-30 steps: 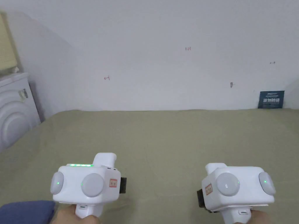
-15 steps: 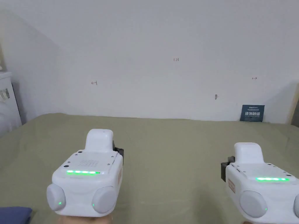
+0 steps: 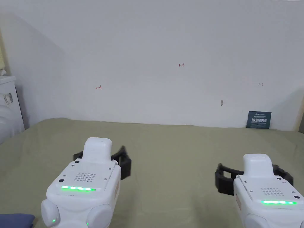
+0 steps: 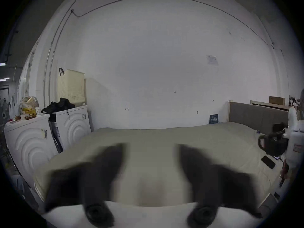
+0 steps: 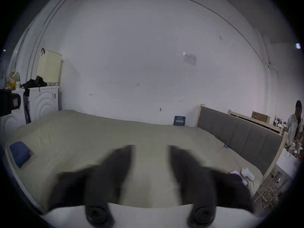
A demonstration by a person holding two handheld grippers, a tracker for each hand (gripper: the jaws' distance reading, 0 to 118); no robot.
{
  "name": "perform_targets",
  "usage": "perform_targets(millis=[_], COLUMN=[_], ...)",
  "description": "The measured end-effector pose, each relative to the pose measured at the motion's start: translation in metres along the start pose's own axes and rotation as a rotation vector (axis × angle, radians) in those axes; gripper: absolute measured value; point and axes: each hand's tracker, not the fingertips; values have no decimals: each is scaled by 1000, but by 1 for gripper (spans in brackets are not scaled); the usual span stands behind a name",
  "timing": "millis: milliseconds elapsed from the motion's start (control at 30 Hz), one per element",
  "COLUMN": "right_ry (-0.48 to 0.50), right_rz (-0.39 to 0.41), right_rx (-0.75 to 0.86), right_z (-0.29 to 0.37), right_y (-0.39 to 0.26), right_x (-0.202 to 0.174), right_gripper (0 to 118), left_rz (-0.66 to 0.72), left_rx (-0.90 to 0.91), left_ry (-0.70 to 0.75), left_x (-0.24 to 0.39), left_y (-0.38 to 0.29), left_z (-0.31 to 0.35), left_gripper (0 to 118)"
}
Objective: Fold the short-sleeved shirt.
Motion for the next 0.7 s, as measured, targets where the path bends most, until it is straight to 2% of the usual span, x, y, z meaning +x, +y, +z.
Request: perform_targets(millis=[33, 67, 100, 267, 433, 533, 700], right_ry=[21, 6, 15, 35, -14, 14, 44], right_rz=[-10, -14, -18, -43, 8, 18, -11], right_rx=[-11, 36, 46, 52, 87, 94, 90], right_z=[3, 6, 7, 8, 11, 12, 12], right_y=[-3, -1, 0, 0, 3, 5, 8], right_x=[0, -2, -1, -2, -8, -7, -6], right_gripper=[118, 118, 118, 118, 118, 118, 118], left_rz=[0, 7, 13, 37, 46, 34, 16], left_rx=[-2, 4, 46, 0, 3, 10, 26], left_ry=[10, 9, 12, 35, 37, 32, 10], left_x=[0, 0, -4, -8, -9, -6, -5], left_y=[-1, -4, -4, -3, -6, -6, -9], left_z=[-2, 1, 1, -4, -6, -6, -6], left_gripper=[104, 118, 118, 118, 118, 118, 118])
